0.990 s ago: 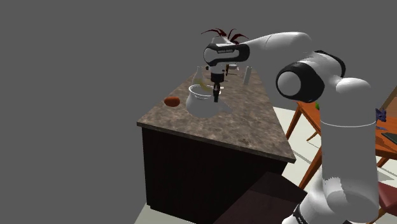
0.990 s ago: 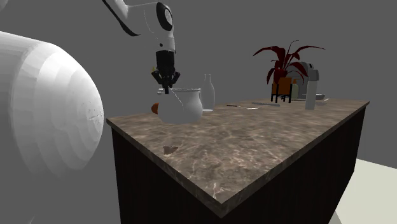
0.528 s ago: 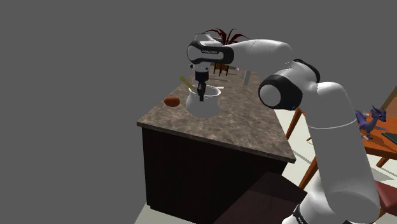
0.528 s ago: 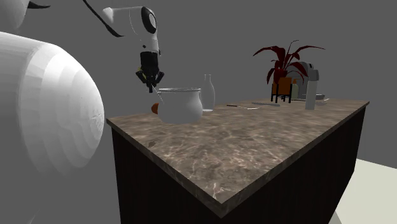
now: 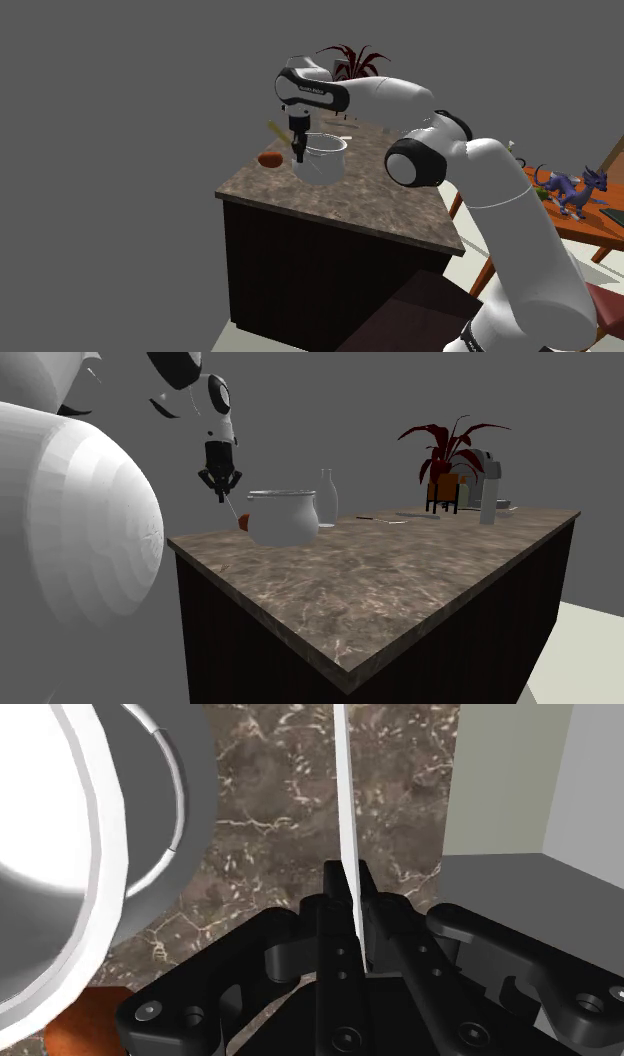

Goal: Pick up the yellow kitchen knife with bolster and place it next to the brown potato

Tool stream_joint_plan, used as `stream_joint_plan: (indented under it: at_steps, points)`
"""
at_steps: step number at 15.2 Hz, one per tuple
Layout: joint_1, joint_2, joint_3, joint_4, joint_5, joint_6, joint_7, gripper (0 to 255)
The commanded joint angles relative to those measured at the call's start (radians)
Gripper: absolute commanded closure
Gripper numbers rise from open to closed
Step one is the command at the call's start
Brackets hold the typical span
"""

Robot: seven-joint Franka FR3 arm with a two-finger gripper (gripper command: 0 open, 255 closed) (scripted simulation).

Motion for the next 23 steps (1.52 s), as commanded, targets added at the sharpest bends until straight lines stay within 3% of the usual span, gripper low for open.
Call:
stream_joint_plan:
  at_steps: [1,12,23]
  points:
    - [0.012,-0.014,-0.002,-0.057,-0.002,0.042,-0.001,255]
    - [0.041,-0.029,-0.002,-0.235,-0.002,0.201,-0.008,255]
    - [0.050,-0.007,0.004,-0.325,0.006,0.310,-0.013,255]
